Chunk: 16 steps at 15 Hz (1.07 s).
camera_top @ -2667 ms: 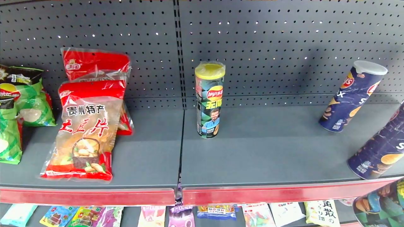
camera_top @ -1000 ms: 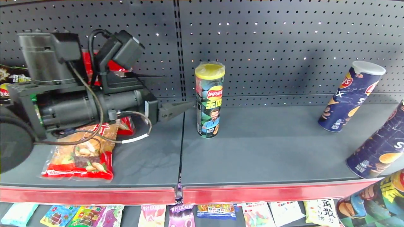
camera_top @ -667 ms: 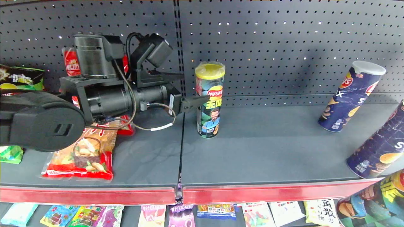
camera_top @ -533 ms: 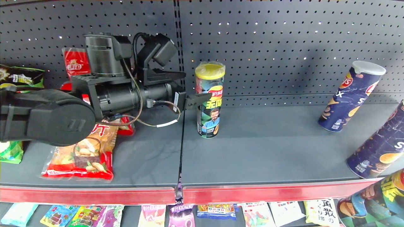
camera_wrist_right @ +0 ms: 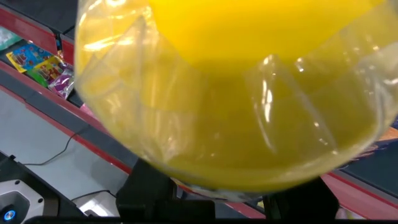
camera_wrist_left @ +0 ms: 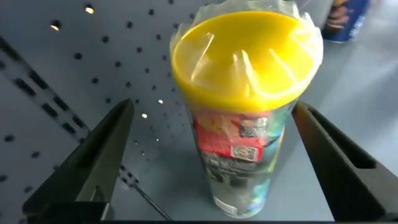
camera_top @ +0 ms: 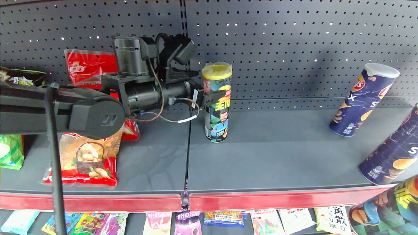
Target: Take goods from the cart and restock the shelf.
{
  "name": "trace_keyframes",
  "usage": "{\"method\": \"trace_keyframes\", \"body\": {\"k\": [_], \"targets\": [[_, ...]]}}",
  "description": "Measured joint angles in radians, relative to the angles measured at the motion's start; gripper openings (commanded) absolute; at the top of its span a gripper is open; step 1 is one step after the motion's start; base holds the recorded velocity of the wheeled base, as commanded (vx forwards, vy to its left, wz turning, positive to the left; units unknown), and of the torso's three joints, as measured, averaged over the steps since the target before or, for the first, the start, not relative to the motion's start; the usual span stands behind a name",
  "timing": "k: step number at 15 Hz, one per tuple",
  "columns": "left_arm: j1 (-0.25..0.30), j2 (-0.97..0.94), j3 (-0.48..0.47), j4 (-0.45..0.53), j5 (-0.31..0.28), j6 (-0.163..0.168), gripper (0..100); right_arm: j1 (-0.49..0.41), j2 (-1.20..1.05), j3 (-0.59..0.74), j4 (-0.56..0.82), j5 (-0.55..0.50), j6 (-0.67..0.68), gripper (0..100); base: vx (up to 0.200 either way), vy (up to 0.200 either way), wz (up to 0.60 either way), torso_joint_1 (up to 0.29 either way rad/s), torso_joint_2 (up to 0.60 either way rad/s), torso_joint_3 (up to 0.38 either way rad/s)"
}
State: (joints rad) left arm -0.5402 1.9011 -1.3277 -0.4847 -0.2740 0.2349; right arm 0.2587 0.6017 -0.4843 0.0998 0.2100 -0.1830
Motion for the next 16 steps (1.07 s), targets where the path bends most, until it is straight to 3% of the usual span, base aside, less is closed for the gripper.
{"method": "trace_keyframes", "body": {"k": [7,16], "targets": [[-0.07,0.039,-0.025,0.0,0.037,0.0,100,-0.001,0.001,0.001,0.0,0.0,0.006,0,0.0,0.0,0.0,0.0,0.0,0.0],[-0.116,0.071,-0.068,0.0,0.234,0.0,100,-0.005,-0.004,0.006,0.0,0.0,0.007,0,0.0,0.0,0.0,0.0,0.0,0.0]]}}
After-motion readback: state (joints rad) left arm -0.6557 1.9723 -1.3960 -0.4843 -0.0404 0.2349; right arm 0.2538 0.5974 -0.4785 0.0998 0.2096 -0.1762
